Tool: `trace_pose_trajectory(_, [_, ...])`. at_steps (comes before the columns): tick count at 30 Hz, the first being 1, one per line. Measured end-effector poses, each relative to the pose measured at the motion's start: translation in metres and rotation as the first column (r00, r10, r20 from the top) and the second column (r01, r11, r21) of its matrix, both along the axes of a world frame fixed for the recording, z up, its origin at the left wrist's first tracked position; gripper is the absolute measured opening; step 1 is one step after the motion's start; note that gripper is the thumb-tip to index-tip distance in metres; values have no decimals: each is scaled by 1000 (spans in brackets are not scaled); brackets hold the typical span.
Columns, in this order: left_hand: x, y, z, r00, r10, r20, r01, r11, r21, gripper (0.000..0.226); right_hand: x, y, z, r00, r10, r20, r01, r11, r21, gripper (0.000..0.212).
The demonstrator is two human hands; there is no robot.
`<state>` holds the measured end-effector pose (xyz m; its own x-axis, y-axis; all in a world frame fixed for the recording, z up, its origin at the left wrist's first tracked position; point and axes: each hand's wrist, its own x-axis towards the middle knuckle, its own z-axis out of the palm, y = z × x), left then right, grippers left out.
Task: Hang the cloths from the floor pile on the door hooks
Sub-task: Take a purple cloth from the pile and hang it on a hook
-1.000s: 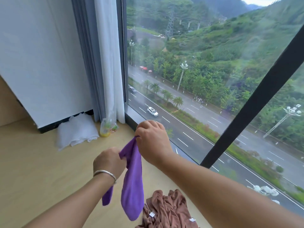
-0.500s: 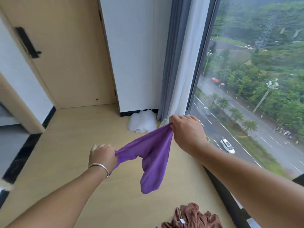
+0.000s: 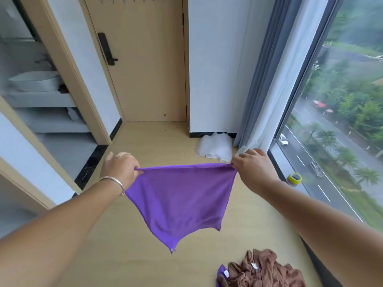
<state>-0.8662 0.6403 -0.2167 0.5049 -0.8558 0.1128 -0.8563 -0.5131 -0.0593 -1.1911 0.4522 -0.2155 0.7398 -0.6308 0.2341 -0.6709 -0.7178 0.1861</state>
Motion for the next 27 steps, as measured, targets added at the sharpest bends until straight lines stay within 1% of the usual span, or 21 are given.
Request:
trace_pose_trajectory(2, [15, 17, 0, 1000, -28, -6, 28, 1000, 1, 18, 10, 18, -2, 999, 1, 37, -1, 1000, -13, 14])
trace_pose_trajectory(5, [42, 48, -5, 998, -52, -43, 51, 999, -7, 18, 28, 48, -7, 997, -24, 70, 23, 1000, 20, 17])
trace_pose_trajectory(11, [98, 104, -37, 994, -62, -88, 70, 993, 96, 18, 61, 93, -29, 992, -113, 64, 103, 985, 142, 20])
trace_pose_trajectory(15, [123, 121, -67, 991, -63, -118, 83, 982, 170, 17, 76, 113, -50, 986, -164, 30, 154, 965, 213, 22])
trace_pose_trajectory(20, [139, 121, -120, 987, -93, -128, 121, 965, 232, 15, 92, 108, -86, 984, -174, -46, 180, 946, 270, 24])
trace_pose_trajectory(27, [160, 73, -186, 994, -59, -87, 83, 949, 305, 17, 122, 62, -161, 979, -198, -37, 199, 922, 332, 25])
